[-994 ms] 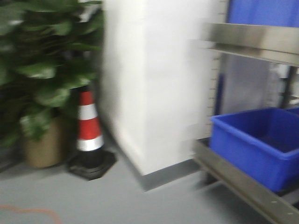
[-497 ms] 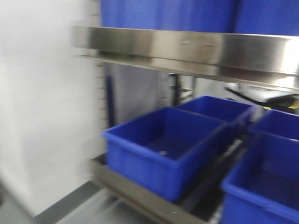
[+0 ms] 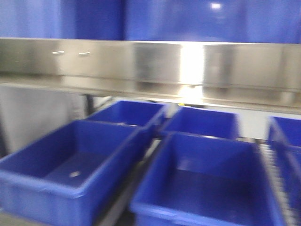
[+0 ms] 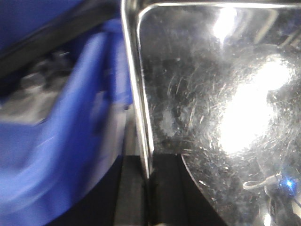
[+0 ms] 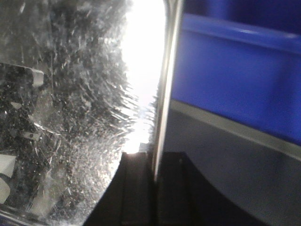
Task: Stack silver trays without gaps
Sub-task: 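Keep holding the tray while the base turns to another bin rack, then lower the held tray onto the silver tray on the upper shelf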
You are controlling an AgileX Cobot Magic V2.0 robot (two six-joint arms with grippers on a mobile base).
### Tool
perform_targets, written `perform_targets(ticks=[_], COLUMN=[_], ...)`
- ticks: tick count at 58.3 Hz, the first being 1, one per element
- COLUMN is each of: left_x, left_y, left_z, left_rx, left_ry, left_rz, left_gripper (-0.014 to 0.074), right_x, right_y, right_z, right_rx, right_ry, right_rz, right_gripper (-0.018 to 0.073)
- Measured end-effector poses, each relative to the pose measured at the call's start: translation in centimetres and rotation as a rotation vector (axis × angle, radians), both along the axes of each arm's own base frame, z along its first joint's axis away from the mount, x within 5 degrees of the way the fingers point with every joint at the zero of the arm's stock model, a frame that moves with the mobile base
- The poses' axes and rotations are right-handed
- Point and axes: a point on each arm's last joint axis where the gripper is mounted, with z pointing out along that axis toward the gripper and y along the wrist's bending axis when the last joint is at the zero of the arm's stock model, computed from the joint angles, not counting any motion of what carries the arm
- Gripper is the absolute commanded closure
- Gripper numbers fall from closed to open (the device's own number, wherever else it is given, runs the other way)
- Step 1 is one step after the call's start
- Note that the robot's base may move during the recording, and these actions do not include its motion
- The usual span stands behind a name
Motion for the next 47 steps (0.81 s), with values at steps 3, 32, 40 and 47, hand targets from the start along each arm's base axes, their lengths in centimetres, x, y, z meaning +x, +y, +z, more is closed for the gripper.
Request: perform_targets(ticks=[3,32,40,47], left_x=[0.0,-0.02,-0.02,-0.02], left_y=[0.0,-0.05,-0.05,-0.05], left_z=[0.01,0.02,0.02,0.02], left_rx=[0.0,0.0,0.0,0.0], left_ry=[-0.001,-0.003,-0.003,-0.003], left_rz=[0.0,-0.002,-0.002,-0.002], left_gripper=[0.0614,0.0614,0.0614,0.0614], right_x=[0.0,0.0,0.0,0.0], right_y=[0.0,0.0,0.0,0.0], right_z=[0.0,0.0,0.0,0.0], right_rx=[0.0,0.0,0.0,0.0], right_ry=[0.0,0.0,0.0,0.0], right_rz=[0.0,0.0,0.0,0.0], right_gripper=[0.0639,0.0639,0.0639,0.0639])
